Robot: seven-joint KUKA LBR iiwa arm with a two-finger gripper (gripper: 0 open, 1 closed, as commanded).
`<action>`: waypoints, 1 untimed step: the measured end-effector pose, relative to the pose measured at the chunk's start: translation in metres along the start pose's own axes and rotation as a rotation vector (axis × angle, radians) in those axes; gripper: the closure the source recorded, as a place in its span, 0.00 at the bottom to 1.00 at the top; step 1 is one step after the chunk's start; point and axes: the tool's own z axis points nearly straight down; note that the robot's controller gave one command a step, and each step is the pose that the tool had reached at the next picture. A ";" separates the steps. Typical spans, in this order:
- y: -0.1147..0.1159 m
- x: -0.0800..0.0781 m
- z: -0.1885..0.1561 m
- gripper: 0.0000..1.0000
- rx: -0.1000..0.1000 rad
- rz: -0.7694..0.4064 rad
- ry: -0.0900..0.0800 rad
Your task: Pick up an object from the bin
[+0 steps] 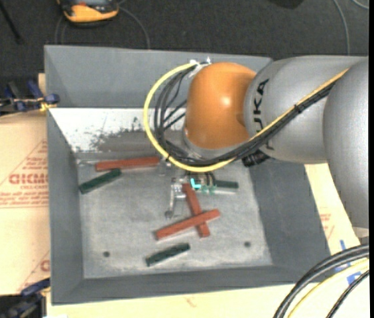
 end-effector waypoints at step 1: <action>0.000 -0.002 -0.004 0.00 -0.001 0.002 -0.008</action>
Offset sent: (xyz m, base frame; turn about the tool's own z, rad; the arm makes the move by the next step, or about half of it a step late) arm -0.0200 -0.0430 -0.0860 -0.2395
